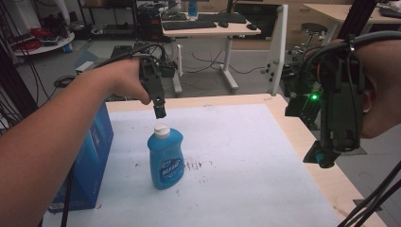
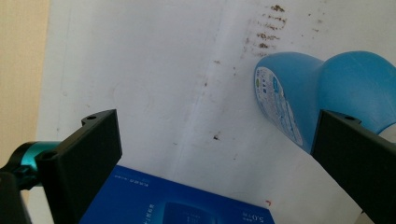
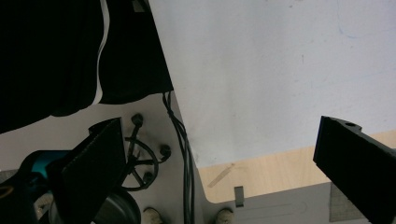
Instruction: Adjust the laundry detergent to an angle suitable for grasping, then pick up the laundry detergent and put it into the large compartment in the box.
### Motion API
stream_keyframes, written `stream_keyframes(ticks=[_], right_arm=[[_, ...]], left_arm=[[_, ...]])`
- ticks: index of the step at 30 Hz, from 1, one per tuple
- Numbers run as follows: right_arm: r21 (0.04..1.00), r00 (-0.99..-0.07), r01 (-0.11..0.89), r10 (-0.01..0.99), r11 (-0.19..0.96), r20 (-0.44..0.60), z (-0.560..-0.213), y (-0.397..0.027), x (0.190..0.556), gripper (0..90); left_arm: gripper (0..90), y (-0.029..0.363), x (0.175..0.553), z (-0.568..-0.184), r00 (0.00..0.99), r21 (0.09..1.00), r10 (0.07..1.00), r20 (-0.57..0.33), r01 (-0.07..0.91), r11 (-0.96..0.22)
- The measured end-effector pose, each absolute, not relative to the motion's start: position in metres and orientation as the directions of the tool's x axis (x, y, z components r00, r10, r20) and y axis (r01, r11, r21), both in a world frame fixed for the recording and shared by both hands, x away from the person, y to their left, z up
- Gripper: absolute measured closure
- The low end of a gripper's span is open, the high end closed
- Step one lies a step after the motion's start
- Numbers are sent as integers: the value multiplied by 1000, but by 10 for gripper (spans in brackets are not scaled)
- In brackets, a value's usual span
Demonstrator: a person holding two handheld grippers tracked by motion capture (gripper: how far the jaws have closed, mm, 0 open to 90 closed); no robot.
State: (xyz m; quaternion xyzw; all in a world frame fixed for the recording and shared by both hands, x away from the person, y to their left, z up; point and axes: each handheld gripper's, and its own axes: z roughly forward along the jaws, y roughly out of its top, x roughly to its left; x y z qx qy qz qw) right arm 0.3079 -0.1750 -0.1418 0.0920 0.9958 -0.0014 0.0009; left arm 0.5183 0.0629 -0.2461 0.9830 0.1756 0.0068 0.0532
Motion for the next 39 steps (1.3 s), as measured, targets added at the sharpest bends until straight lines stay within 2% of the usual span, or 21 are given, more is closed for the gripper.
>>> stream_keyframes(ticks=[9, 24, 39], right_arm=[[4, -988, 153, 153, 988, -15, -140, -172, 306, 17], [7, -986, 164, 164, 987, -25, -137, -173, 303, 17], [12, -985, 171, 171, 985, -27, -138, -171, 312, 17]], left_arm=[[18, 70, 520, -246, 931, 97, 365, 2, 363, -927], [17, 64, 517, -246, 935, 80, 355, 23, 352, -933], [18, 70, 522, -245, 932, 110, 362, 10, 359, -927]])
